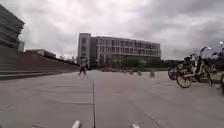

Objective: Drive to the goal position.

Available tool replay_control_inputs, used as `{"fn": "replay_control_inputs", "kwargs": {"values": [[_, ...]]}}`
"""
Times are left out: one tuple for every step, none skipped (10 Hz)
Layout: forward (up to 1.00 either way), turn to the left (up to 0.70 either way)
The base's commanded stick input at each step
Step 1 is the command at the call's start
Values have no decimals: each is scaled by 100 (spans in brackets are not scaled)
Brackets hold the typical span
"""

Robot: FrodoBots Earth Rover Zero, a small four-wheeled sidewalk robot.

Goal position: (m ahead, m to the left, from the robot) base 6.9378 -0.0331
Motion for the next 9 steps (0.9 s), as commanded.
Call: {"fn": "replay_control_inputs", "kwargs": {"values": [[70,-10],[70,-5],[70,-6],[70,-1],[70,-1],[70,-1],[70,-1],[70,-3],[70,-34]]}}
